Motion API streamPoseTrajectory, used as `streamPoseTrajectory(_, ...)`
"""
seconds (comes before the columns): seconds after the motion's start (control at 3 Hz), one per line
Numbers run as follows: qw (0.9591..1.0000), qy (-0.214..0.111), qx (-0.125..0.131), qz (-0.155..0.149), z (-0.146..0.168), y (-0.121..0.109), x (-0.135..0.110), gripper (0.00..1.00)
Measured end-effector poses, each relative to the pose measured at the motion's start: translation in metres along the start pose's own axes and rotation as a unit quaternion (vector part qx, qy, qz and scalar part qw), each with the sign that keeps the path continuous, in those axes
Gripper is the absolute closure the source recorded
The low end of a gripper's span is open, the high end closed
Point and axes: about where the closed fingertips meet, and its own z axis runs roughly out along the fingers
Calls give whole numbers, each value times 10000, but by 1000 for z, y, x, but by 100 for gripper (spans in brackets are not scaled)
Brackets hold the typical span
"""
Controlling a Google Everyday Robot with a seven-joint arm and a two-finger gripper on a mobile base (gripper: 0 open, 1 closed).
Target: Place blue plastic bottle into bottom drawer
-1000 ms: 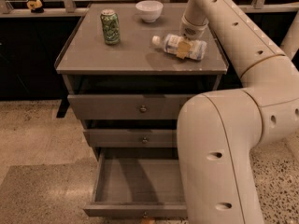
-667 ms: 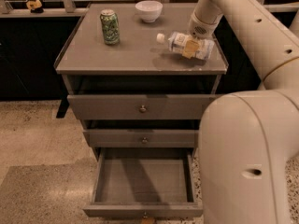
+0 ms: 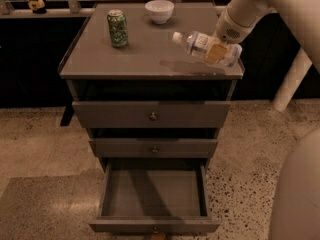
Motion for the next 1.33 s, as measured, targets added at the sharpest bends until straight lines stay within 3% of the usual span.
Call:
streamPoseTrajectory(0.33,10000,-12,11,-2,0,-1,-1,100)
streamPoseTrajectory(0.67,9999,-30,-96,-80,1,20,1,100)
streamPoseTrajectory(1.0,9994,-336,22,-69,-30,60,-4,100)
streamPoseTrajectory(1.33,9980,-532,-122,320,-34,113,15,100)
